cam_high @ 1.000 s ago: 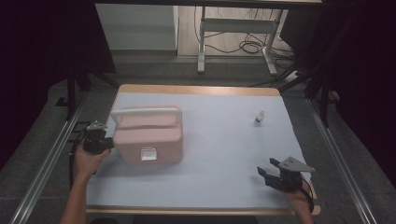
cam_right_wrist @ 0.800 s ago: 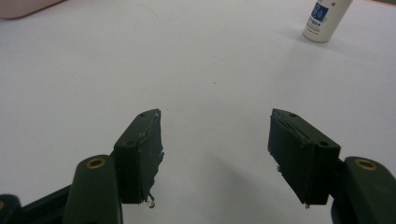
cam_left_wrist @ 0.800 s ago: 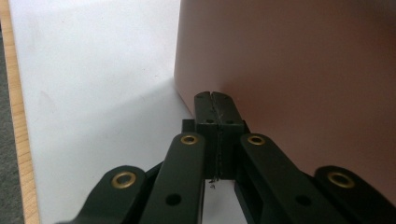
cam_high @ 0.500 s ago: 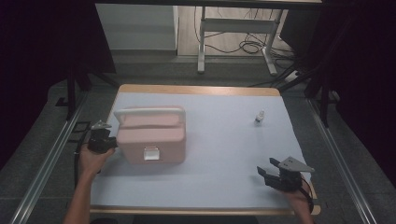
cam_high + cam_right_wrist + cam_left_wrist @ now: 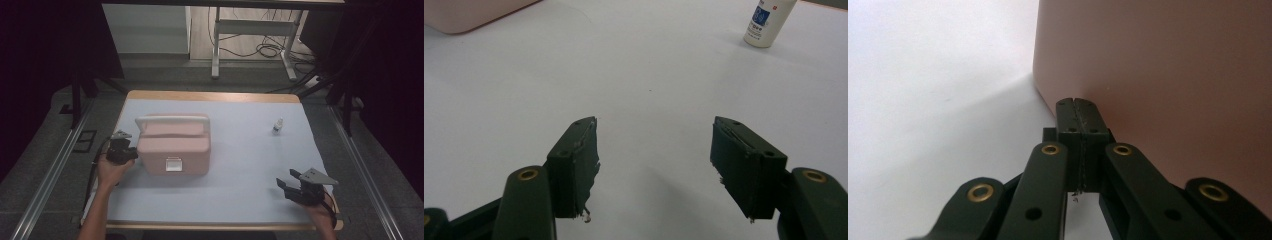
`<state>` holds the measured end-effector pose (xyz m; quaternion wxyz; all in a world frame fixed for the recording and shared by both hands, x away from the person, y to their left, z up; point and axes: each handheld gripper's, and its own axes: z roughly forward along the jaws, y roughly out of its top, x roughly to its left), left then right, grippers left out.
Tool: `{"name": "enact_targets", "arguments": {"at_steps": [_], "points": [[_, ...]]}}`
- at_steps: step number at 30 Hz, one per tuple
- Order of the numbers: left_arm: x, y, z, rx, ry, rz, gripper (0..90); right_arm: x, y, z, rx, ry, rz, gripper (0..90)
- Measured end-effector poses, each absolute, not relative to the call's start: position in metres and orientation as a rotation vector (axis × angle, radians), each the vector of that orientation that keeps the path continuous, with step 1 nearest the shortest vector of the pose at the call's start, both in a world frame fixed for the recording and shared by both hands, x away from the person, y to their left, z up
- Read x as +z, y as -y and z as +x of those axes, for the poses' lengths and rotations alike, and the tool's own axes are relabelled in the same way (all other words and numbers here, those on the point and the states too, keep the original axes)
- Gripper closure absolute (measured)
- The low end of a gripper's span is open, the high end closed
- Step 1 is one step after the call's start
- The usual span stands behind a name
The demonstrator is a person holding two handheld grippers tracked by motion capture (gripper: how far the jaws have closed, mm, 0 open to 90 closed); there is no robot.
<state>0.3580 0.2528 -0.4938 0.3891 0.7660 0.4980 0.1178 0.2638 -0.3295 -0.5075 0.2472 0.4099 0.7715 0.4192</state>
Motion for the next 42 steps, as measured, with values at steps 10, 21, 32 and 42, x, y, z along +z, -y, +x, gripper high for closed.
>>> {"name": "enact_targets", "arguments": {"at_steps": [10, 21, 32, 42], "points": [[-0.493, -0.229, 0.364, 0.284, -1.224, 1.979, 90.0, -0.507, 0.330, 0.263, 1.144, -2.102, 1.121, 35.6], [-0.492, -0.198, 0.366, 0.245, -1.152, 2.005, 90.0, -0.507, 0.334, 0.263, 1.142, -2.095, 1.132, 35.5], [-0.494, -0.179, 0.366, 0.208, -1.126, 1.992, 90.0, -0.507, 0.334, 0.263, 1.142, -2.098, 1.132, 35.5], [-0.496, -0.164, 0.367, 0.167, -1.113, 1.977, 90.0, -0.507, 0.333, 0.263, 1.138, -2.103, 1.132, 35.5]]}}
